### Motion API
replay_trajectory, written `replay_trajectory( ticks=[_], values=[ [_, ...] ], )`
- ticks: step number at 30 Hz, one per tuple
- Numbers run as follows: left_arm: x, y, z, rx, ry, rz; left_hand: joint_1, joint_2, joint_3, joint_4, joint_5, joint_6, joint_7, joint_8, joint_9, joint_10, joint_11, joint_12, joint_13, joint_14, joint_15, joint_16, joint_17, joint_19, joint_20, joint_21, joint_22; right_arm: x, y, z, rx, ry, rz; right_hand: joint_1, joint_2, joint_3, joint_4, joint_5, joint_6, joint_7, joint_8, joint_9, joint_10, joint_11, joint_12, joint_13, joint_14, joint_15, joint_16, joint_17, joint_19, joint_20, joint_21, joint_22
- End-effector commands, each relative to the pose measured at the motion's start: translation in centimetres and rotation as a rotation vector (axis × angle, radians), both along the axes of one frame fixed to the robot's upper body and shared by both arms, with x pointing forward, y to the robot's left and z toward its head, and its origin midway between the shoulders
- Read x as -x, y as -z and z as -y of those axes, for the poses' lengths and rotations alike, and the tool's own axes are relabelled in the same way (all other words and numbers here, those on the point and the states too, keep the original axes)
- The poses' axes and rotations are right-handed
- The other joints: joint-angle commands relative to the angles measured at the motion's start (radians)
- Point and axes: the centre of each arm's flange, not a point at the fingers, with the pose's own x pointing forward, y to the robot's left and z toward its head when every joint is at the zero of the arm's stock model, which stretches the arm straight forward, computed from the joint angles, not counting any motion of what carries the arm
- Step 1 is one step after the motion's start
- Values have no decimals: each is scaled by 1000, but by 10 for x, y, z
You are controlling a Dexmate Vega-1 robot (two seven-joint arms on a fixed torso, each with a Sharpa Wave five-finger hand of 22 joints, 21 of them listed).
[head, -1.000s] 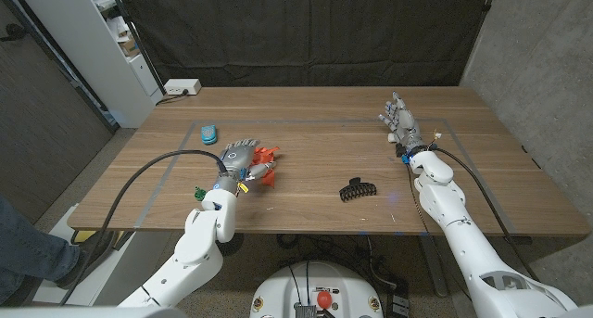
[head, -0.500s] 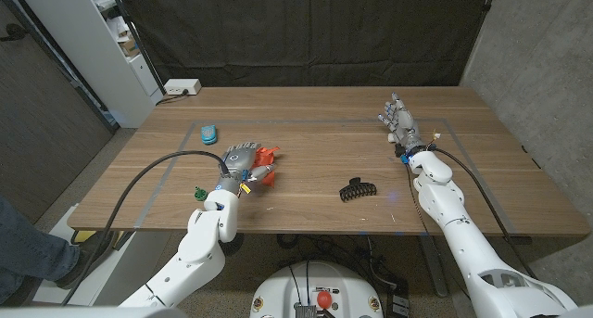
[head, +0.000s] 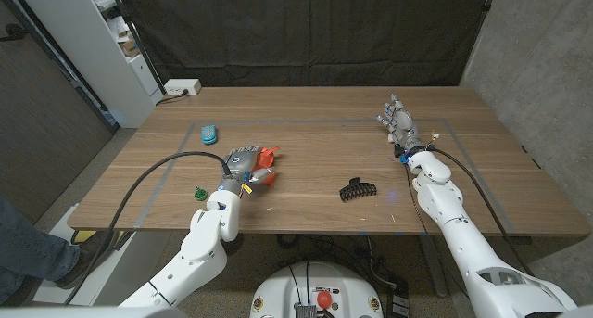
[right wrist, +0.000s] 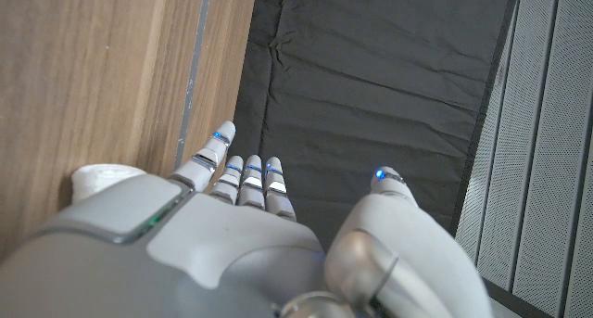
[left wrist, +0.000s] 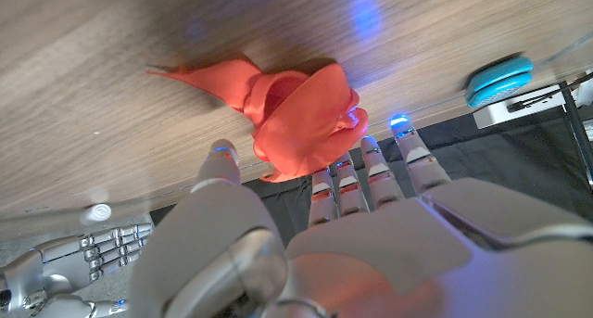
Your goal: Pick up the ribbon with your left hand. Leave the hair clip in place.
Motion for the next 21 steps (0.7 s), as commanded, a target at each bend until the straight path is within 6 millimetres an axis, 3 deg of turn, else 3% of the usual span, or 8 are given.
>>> replay_trajectory(
  ticks=[1, 13, 21],
  values=[
    [-10, 4, 3, 2, 6, -25, 14, 4, 12, -2, -2, 12, -1, 2, 2, 5, -9, 2, 2, 12, 0, 2, 1, 10, 4, -3, 0, -2, -1, 0, -3, 2, 3, 5, 3, 2, -3, 6, 7, 2, 1, 2, 3, 4, -3, 4, 6, 3, 5, 1, 8, 1, -4, 3],
    [-16, 7, 8, -5, -6, -40, 60, 24, 34, -11, -4, 27, -8, 4, 3, 23, -18, 7, 5, 32, -13, 7, 1, 27, 3, -7, 1, -1, -2, 5, -10, 8, 10, 5, 4, 1, -4, 7, 7, 2, 1, 2, 4, 4, -4, 4, 6, 3, 5, 1, 11, 2, -9, 4],
    [-18, 9, 12, 1, -18, -54, 183, 57, 83, -28, -10, 44, -14, 8, 4, 52, -37, 14, 10, 70, -28, 14, 0, 88, 2, 0, 4, -2, -1, 5, -11, 3, 9, 5, 4, 0, -5, 7, 8, 2, 1, 2, 4, 4, -5, 4, 7, 4, 4, 1, 12, 1, -13, 4]
  ],
)
